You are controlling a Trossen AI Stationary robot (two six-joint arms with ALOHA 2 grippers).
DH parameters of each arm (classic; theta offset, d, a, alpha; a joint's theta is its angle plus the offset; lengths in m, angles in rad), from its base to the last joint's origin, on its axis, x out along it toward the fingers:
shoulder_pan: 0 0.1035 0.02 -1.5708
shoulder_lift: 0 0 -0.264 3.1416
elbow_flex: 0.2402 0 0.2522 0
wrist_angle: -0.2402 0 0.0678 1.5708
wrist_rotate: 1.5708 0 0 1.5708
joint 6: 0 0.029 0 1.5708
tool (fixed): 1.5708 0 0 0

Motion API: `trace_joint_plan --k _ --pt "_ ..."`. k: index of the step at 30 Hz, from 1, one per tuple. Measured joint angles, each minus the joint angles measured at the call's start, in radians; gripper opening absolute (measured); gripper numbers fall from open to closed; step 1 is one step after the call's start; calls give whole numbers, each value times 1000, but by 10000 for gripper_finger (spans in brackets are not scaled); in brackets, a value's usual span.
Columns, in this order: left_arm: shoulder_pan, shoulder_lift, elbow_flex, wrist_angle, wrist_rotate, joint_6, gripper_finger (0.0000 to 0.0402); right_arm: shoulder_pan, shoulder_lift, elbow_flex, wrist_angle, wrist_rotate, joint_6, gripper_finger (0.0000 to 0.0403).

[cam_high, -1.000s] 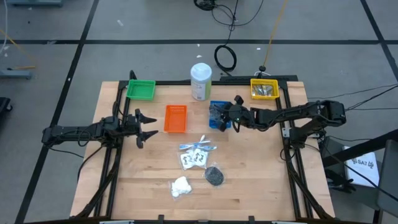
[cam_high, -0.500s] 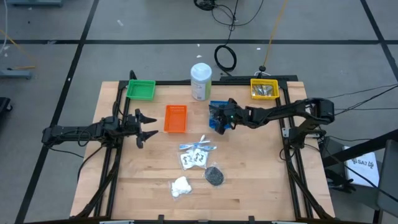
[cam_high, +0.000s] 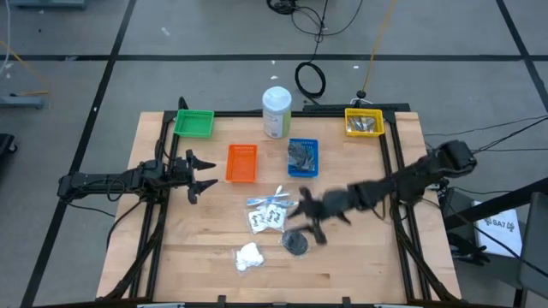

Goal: Pick & Place Travel size toiletries
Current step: Put the hairbrush into the blue bin

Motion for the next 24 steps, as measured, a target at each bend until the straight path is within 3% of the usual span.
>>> trace_joint_plan --k 5,9,14,24 --pt "0 0 0 0 0 0 274 193 42 -2 -262 323 52 259" --pt "0 0 0 0 0 0 274 264 79 -2 -412 444 125 275" --pt "0 0 0 0 0 0 273 304 118 -1 -385 439 70 263" --pt "0 0 0 0 0 0 274 309 200 -1 -273 286 16 251"
